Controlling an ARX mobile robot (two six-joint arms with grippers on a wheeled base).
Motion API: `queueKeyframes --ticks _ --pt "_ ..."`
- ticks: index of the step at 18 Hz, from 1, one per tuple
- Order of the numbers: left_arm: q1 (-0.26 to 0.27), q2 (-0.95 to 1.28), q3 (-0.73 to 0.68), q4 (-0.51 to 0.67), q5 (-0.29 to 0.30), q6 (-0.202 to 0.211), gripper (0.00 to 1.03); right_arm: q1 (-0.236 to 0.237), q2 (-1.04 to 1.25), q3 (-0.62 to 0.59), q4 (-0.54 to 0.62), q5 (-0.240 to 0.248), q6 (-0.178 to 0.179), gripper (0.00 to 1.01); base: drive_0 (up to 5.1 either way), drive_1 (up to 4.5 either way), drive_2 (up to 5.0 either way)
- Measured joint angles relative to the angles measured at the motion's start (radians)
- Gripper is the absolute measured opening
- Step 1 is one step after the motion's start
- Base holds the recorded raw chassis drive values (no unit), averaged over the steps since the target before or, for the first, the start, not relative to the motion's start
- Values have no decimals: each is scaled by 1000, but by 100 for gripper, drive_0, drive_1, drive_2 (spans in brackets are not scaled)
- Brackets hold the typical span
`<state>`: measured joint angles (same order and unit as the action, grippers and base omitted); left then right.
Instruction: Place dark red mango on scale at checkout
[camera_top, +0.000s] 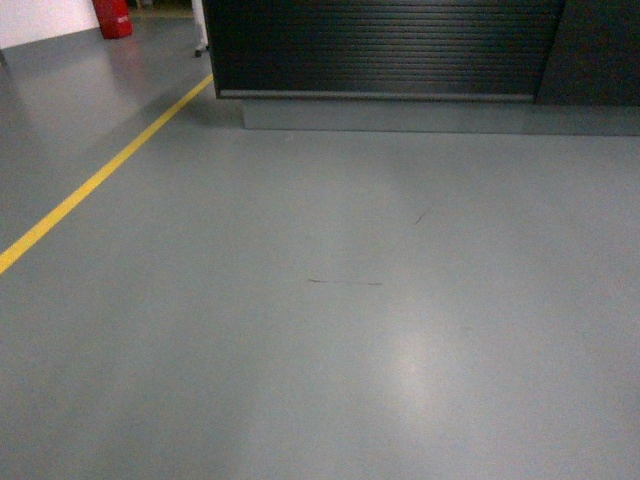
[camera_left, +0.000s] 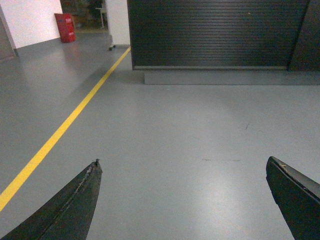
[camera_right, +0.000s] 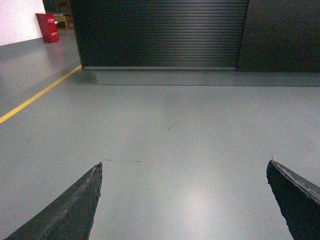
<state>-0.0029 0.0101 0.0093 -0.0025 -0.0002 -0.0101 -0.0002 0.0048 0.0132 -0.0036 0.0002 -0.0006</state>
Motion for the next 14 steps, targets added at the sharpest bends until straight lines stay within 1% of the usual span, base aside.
queueKeyframes --ticks 14 --pt "0 0 0 0 0 0 98 0 0 0 0 0 0 98 0 0 0"
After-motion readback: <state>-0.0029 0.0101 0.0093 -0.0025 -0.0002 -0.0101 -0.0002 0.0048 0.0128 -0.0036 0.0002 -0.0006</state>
